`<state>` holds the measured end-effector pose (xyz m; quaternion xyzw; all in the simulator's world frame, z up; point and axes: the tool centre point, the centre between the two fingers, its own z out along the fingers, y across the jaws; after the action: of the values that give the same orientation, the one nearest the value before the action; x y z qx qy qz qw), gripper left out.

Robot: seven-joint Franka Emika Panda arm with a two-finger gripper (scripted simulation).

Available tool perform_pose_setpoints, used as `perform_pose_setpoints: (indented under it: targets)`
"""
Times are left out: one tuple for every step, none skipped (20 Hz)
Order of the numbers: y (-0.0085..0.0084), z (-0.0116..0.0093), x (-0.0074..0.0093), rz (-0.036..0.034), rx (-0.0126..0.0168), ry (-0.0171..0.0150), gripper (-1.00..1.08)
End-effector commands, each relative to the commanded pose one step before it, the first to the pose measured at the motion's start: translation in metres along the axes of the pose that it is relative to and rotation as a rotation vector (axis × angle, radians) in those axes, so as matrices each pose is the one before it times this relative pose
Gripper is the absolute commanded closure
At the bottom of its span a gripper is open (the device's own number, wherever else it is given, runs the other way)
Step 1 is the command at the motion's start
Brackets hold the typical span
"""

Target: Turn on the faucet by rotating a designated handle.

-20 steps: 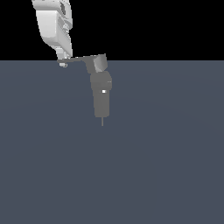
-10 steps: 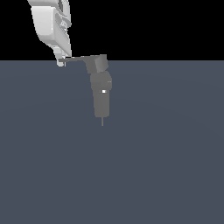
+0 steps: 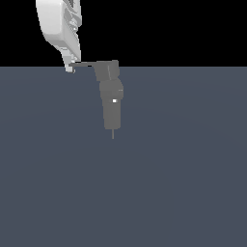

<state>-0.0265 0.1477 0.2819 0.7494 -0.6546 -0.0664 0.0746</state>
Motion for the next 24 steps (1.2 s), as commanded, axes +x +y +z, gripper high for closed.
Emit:
perform_pose_setpoints:
  targets:
    - [0.00738,-0.00160,0.01163,0.00935,-0.00051,0.00034,1.08]
    - [0.00251,-0.00005,0.00220,0.00000,0.00000,0.00000,1.08]
    - [0.00265,-0.00020,0.00218,-0.00028,0.00028,-0.00028,1.08]
    - [0.00253,-0.00005,0.00221,0.00000,0.00000,0.00000,1.08]
    - [0.00267,-0.00020,0.00220,-0.00028,0.00029,-0.00028,1.08]
    - [0.00255,-0.00005,0.00223,0.00000,0.00000,0.00000,1.08]
    - [0.00269,-0.00021,0.00222,-0.00028,0.00029,-0.00028,1.08]
    - [0.00257,-0.00006,0.00225,0.00000,0.00000,0.00000,1.08]
    - [0.00271,-0.00021,0.00224,-0.00027,0.00030,-0.00027,1.08]
    - [0.00259,-0.00006,0.00226,0.00000,0.00000,0.00000,1.08]
    - [0.00273,-0.00022,0.00226,-0.00027,0.00031,-0.00027,1.08]
    - [0.00261,-0.00007,0.00228,0.00000,0.00000,0.00000,1.08]
    - [0.00275,-0.00022,0.00228,-0.00026,0.00032,-0.00027,1.08]
    - [0.00262,-0.00007,0.00230,0.00000,0.00000,0.00000,1.08]
    - [0.00277,-0.00023,0.00230,-0.00025,0.00033,-0.00026,1.08]
    - [0.00264,-0.00008,0.00231,0.00000,0.00000,0.00000,1.08]
    - [0.00279,-0.00024,0.00232,-0.00024,0.00034,-0.00026,1.08]
    - [0.00265,-0.00009,0.00233,0.00000,0.00000,0.00000,1.08]
    - [0.00266,-0.00010,0.00234,0.00000,0.00000,0.00000,1.08]
    - [0.00288,-0.00034,0.00238,-0.00029,0.00051,-0.00037,1.08]
    - [0.00000,0.00000,0.00000,0.00000,0.00000,0.00000,1.08]
    - [-0.00151,0.00466,-0.00920,-0.01179,-0.00846,0.00397,1.08]
    - [0.00037,-0.00025,0.00711,0.00066,0.00047,-0.00024,1.08]
    - [0.00039,-0.00028,0.00718,0.00076,0.00054,-0.00027,1.08]
